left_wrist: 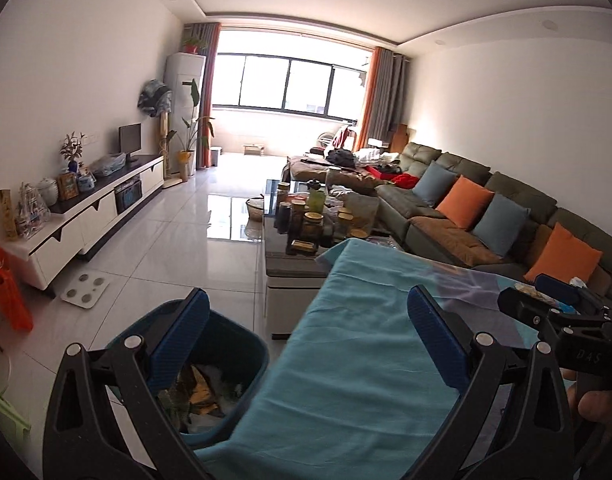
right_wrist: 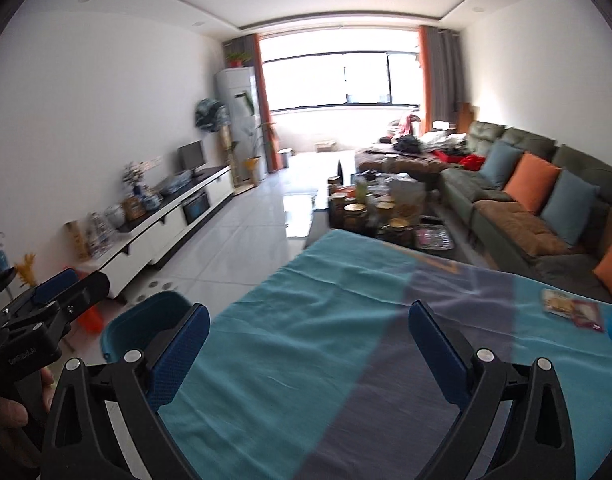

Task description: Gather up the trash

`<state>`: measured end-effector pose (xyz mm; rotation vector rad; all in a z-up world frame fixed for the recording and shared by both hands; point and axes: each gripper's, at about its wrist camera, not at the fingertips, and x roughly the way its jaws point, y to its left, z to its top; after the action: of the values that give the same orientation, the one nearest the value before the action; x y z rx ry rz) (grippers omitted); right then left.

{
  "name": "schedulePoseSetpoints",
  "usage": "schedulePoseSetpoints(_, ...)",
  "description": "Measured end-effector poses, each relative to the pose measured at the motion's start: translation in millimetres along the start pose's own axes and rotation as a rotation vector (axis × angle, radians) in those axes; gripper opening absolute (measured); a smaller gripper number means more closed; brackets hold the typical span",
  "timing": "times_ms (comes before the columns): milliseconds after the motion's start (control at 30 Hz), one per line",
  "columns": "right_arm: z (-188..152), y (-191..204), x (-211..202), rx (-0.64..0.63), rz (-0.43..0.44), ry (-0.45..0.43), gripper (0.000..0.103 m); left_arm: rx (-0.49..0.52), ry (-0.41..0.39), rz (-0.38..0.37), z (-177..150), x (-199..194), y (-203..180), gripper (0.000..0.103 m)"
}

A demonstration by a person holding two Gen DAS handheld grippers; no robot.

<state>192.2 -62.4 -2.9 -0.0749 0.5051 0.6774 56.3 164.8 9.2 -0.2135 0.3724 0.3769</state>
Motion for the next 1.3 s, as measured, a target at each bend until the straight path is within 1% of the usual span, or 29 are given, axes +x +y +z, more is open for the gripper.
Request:
schedulePoseSetpoints(100,-8,-21,-29,0.033,-0.06,-0.049,0.096,0.018,-0.012,-0.046,-3,-6,-26,0.098)
schedulePoseSetpoints(200,-19,-37,-58,0.039,-0.135,-0.098,0.096,0.06,-0.02,-0.087,-8,-14,-55,0.097)
schedulePoseSetpoints(300,-30,-51,-86,0.049,-0.201,-0.143,0.096,0.079,-0.033,-0.133,-16,-24,-77,0.097)
schedulePoseSetpoints(367,-39,-58,-103,0.057,-0.244,-0.17,0.096,0.093,-0.042,-0.156,-21,-31,-88,0.098)
schedulePoseSetpoints(500,-52,-64,-127,0.069,-0.296,-0.198,0.096,0.119,-0.061,-0.184,-29,-45,-108,0.097)
schedulePoseSetpoints(667,-70,-65,-148,0.063,-0.349,-0.214,0.096,0.118,-0.081,-0.204,-32,-55,-111,0.098)
schedulePoseSetpoints(833,-83,-62,-167,0.083,-0.39,-0.258,0.096,0.138,-0.098,-0.216,-34,-62,-109,0.098)
schedulePoseSetpoints(933,-91,-61,-177,0.093,-0.417,-0.288,0.096,0.148,-0.101,-0.237,-38,-66,-112,0.098)
schedulePoseSetpoints(1000,-96,-61,-183,0.101,-0.431,-0.308,0.096,0.153,-0.102,-0.249,-39,-67,-114,0.098)
schedulePoseSetpoints(1133,-104,-59,-187,0.114,-0.453,-0.32,0.096,0.176,-0.104,-0.261,-44,-66,-118,0.098)
schedulePoseSetpoints(1300,-108,-53,-190,0.107,-0.474,-0.349,0.096,0.183,-0.141,-0.242,-46,-68,-122,0.098)
